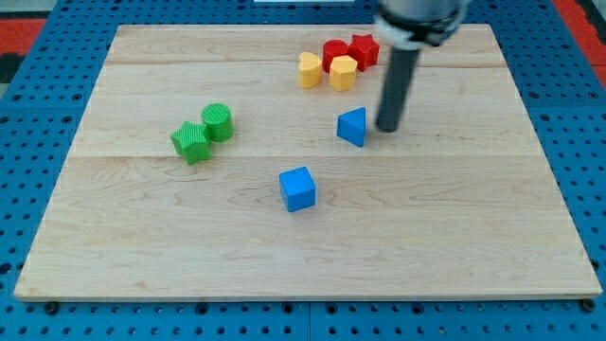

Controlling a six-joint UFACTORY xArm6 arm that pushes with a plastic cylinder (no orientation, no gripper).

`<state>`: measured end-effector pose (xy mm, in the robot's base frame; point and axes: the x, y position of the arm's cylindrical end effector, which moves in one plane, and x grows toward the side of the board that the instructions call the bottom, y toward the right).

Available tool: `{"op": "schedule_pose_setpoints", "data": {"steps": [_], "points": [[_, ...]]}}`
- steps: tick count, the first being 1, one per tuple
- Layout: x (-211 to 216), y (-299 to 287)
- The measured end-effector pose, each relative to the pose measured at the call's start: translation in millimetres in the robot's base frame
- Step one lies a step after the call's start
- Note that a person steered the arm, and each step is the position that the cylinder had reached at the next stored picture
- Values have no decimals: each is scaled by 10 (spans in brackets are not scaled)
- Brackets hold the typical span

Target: Push the blue triangle close to the green circle

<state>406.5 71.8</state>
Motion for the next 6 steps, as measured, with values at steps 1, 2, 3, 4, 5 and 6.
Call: {"op": "schedule_pose_setpoints", "data": {"steps": [1,2,3,4,5,6], "points": [[158,-599],[132,-1101],[-196,-719],[-440,-497],[-392,-597],[-301,-851]]}}
